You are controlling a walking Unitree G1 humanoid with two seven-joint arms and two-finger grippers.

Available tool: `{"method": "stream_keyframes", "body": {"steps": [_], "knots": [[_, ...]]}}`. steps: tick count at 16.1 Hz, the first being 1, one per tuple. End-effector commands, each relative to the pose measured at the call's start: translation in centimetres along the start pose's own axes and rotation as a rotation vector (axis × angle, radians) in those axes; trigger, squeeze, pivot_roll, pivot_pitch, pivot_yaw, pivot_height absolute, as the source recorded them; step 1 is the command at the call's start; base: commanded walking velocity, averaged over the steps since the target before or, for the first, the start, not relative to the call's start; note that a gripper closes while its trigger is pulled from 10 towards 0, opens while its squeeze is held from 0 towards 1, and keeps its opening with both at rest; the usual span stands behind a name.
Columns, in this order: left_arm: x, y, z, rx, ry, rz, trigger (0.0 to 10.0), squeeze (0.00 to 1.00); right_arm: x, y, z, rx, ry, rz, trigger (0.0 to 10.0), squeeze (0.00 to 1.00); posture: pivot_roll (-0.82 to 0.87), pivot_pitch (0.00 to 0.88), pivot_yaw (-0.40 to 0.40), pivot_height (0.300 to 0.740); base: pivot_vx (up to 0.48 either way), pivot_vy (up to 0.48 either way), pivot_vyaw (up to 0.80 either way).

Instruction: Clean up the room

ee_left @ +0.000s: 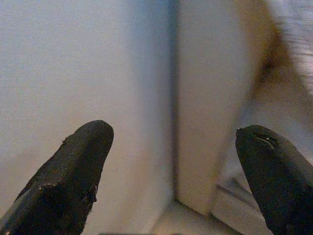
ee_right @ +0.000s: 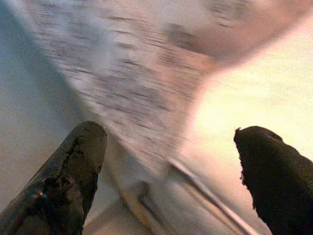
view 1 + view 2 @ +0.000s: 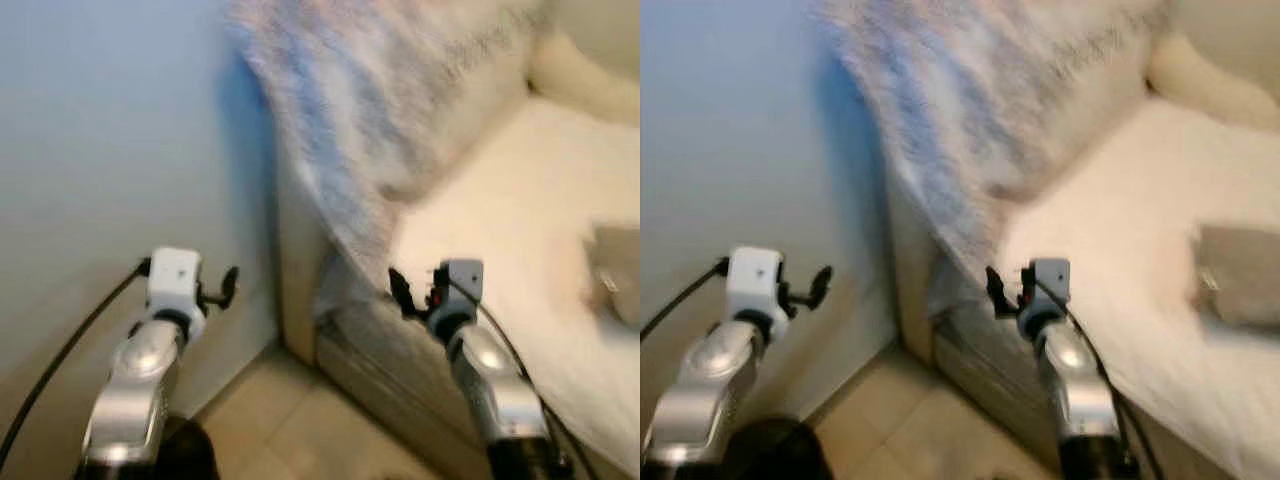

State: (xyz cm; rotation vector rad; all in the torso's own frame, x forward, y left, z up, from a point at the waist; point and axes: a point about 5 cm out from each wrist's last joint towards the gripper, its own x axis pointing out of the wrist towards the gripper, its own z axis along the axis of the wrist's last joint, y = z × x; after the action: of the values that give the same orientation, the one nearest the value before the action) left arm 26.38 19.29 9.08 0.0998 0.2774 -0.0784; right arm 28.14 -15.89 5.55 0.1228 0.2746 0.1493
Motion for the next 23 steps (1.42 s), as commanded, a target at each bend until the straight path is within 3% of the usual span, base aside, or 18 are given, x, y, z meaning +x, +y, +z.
{"method": "stream_keyframes", "body": {"steps": [1, 5, 8, 12, 19, 23], "knots": [[0.2, -0.7, 0.6, -0.025, -0.013, -0.039, 10.0, 0.0, 0.0, -0.7, 0.2, 0.009, -0.001, -0.029, 10.0, 1.0, 0.0, 0.0, -0.003, 0.74, 0.0, 0.0, -0.74], [0.4, -0.3, 1.0, 0.056, -0.052, 0.005, 10.0, 0.0, 0.1, 0.7, 0.0, 0.038, 0.001, -0.02, 10.0, 1.0, 0.0, 0.0, -0.003, 0.74, 0.0, 0.0, -0.74], [0.4, -0.6, 0.9, -0.013, -0.026, -0.034, 10.0, 0.0, 0.2, 0.8, 0.0, 0.037, -0.002, -0.025, 10.0, 1.0, 0.0, 0.0, -0.002, 0.74, 0.0, 0.0, -0.74], [0.3, -0.8, 1.0, 0.028, -0.042, -0.048, 10.0, 0.0, 0.3, 0.4, 0.2, 0.034, -0.011, -0.049, 10.0, 1.0, 0.0, 0.0, 0.001, 0.74, 0.0, 0.0, -0.74], [0.3, -1.0, 1.5, 0.012, -0.08, -0.082, 10.0, 0.0, 0.4, 0.2, 0.3, 0.007, -0.023, -0.076, 10.0, 1.0, 0.0, 0.0, 0.002, 0.74, 0.0, 0.0, -0.73], [0.3, -1.0, 1.7, 0.004, -0.098, -0.088, 10.0, 0.0, 0.4, -0.2, 0.6, -0.007, -0.049, -0.095, 10.0, 1.0, 0.0, 0.0, 0.003, 0.74, 0.309, 0.0, 0.0]]}}
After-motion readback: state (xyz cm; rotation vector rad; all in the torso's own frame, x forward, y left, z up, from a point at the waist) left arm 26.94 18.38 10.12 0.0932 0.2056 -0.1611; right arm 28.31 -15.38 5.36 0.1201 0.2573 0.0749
